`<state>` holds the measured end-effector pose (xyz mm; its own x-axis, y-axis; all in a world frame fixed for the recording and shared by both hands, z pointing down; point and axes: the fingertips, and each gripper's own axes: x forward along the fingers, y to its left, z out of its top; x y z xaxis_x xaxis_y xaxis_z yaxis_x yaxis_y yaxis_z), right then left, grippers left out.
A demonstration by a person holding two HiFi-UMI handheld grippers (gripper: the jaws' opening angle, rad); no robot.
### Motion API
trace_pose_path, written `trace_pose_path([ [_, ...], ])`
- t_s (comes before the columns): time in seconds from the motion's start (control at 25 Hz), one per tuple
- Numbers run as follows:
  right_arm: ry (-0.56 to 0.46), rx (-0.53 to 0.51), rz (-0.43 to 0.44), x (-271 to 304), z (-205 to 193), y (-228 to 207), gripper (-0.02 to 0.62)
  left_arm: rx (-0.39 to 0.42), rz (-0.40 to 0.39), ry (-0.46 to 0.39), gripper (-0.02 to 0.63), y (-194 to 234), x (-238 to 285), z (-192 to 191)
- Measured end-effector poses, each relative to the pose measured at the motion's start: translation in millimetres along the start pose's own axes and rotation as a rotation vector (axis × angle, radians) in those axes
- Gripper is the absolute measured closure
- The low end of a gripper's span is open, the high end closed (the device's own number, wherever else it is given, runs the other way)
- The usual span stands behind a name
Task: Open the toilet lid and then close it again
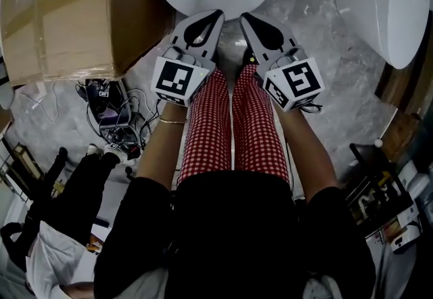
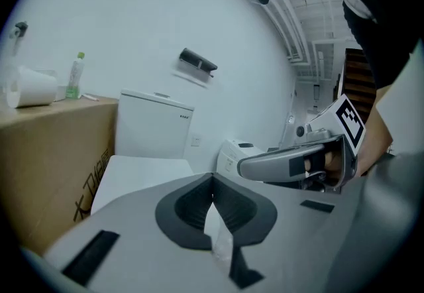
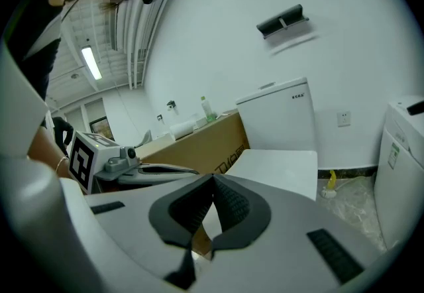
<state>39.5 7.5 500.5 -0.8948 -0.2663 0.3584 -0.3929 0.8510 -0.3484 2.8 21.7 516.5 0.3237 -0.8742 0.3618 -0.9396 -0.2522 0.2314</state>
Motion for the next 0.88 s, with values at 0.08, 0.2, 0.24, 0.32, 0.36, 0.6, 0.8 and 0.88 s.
trace_pose_path([
  [0.08,-0.008,-0.016,0.004,-2,8,4,0.577,0.002,-0.002,-0.006,0.603,-3,-1,8],
  [0.2,-0.017,-0.009,-0.004,-7,18,5,0.577,0.003,-0.001,-0.01,0.603,-7,-6,19],
  [0.24,-0.018,-0.009,-0.005,-8,22,6,0.577,0.006,-0.005,-0.009,0.603,-9,-8,22],
  [0.32,-0.022,-0.013,0.0,-10,30,10,0.577,0.017,-0.013,-0.004,0.603,-13,-12,30],
  [0.36,-0.024,-0.018,0.005,-11,35,13,0.577,0.022,-0.015,-0.003,0.603,-14,-14,34],
  [0.6,-0.061,-0.038,0.018,-20,65,25,0.577,0.084,-0.041,-0.013,0.603,-27,-16,67],
  [0.8,-0.079,-0.045,0.015,-27,83,32,0.577,0.07,-0.074,-0.022,0.603,-39,-20,84],
  [0.88,-0.087,-0.049,0.015,-27,92,35,0.577,0.069,-0.083,-0.029,0.603,-40,-22,92],
])
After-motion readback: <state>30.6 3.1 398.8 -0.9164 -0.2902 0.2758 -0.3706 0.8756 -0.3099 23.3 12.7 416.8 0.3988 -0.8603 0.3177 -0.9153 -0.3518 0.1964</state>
